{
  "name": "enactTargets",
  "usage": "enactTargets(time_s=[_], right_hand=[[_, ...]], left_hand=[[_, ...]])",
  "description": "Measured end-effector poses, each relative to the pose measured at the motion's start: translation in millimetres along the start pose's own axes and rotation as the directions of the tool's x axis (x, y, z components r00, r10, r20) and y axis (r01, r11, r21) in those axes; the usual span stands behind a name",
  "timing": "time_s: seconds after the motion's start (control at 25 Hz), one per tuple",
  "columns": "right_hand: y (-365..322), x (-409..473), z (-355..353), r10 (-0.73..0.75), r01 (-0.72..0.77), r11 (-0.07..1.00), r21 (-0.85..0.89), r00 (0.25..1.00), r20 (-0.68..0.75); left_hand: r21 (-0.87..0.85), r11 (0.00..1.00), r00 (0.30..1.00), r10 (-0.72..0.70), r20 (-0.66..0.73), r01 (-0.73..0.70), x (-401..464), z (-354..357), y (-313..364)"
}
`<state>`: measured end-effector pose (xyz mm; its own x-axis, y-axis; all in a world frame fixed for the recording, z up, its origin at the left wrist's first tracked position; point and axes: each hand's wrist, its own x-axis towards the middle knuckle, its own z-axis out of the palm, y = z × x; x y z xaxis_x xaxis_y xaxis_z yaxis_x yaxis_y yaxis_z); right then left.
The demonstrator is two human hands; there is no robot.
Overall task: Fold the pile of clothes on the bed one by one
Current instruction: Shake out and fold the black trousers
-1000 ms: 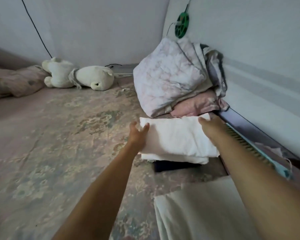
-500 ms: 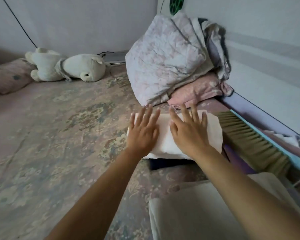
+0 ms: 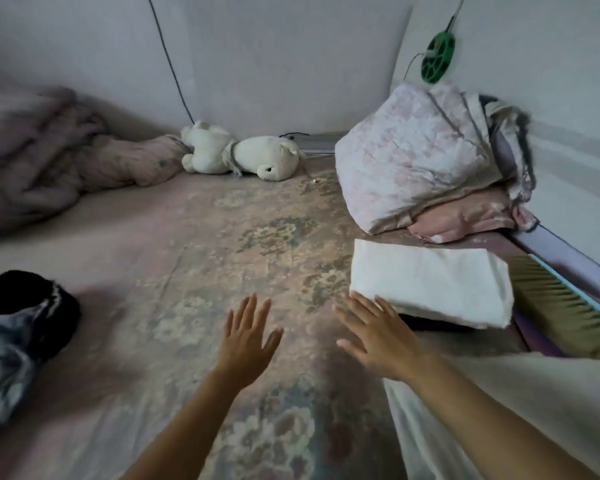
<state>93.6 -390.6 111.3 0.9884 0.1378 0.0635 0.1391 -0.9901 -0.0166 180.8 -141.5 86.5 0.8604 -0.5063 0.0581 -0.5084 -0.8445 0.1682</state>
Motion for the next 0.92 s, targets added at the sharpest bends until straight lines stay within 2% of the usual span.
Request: enactTargets(time_s=[0.08, 0.12, 0.2, 0.32, 0.36, 0.44, 0.48, 0.52, 0.56, 0.6, 0.64, 0.68, 0.76, 0.84, 0.92], right_hand=[[-78.2, 5.2, 26.4, -0.093, 0.085, 0.993, 0.087, 0.992, 0.089], [-114.7, 7.7, 38.5, -0.129, 0.107, 0.985, 0.136, 0.978, 0.165], [-204.0, 14.0, 61.4, -0.235, 0.203, 0.962, 0.182, 0.956, 0.178], [-307.6, 24.5, 90.4, -0.303, 0.250, 0.950, 0.190, 0.887, 0.349], [-329.7, 31.4, 95.5, -0.302, 0.262, 0.952, 0.157, 0.886, 0.352], [-358.9, 53.2, 98.1, -0.280, 0.254, 0.960, 0.120, 0.894, 0.349], [-376.4, 69.9, 93.9, -0.324, 0.291, 0.944, 0.153, 0.901, 0.288], [-394.9, 91.0, 88.8, -0.403, 0.379, 0.911, 0.165, 0.902, 0.154], [-414.8, 114.2, 84.4, -0.498, 0.494, 0.861, 0.118, 0.867, 0.004], [-436.5, 134.7, 78.8, -0.582, 0.585, 0.811, 0.011, 0.809, -0.087], [-457.3, 154.9, 73.9, -0.644, 0.634, 0.765, -0.116, 0.756, -0.117], [-475.2, 172.8, 67.2, -0.695, 0.663, 0.710, -0.239, 0.713, -0.087], [-499.0, 200.2, 56.7, -0.713, 0.683, 0.634, -0.363, 0.698, 0.068], [-503.8, 214.6, 53.7, -0.642, 0.656, 0.647, -0.389, 0.744, 0.186], [-491.8, 216.6, 54.9, -0.605, 0.626, 0.685, -0.372, 0.774, 0.188]], left_hand=[[0.043, 0.989, 0.990, -0.138, -0.014, 0.139, -81.5, -6.4, -68.1], [0.073, 0.976, 0.977, -0.210, 0.044, 0.206, -117.7, -4.2, -95.9], [0.124, 0.919, 0.914, -0.387, 0.119, 0.373, -203.0, 9.4, -157.9], [0.113, 0.891, 0.889, -0.450, 0.086, 0.440, -299.8, 24.3, -211.6], [0.089, 0.886, 0.885, -0.460, 0.065, 0.454, -317.2, 31.0, -216.8], [0.079, 0.877, 0.877, -0.478, 0.040, 0.474, -324.2, 33.6, -214.4], [0.085, 0.869, 0.871, -0.491, 0.022, 0.488, -322.2, 33.7, -215.4], [0.076, 0.864, 0.867, -0.499, 0.003, 0.497, -318.7, 34.8, -218.5], [0.070, 0.862, 0.865, -0.502, -0.019, 0.502, -316.1, 36.8, -221.1], [0.070, 0.862, 0.865, -0.500, -0.045, 0.502, -316.3, 38.8, -221.8], [0.064, 0.865, 0.868, -0.494, -0.059, 0.497, -318.3, 40.2, -222.0], [0.059, 0.868, 0.869, -0.488, -0.088, 0.493, -320.5, 42.6, -223.2], [0.026, 0.872, 0.868, -0.483, -0.117, 0.489, -320.4, 45.6, -221.7], [0.008, 0.882, 0.874, -0.467, -0.135, 0.472, -322.7, 50.7, -222.8], [0.015, 0.880, 0.870, -0.465, -0.163, 0.474, -320.5, 51.6, -226.1]])
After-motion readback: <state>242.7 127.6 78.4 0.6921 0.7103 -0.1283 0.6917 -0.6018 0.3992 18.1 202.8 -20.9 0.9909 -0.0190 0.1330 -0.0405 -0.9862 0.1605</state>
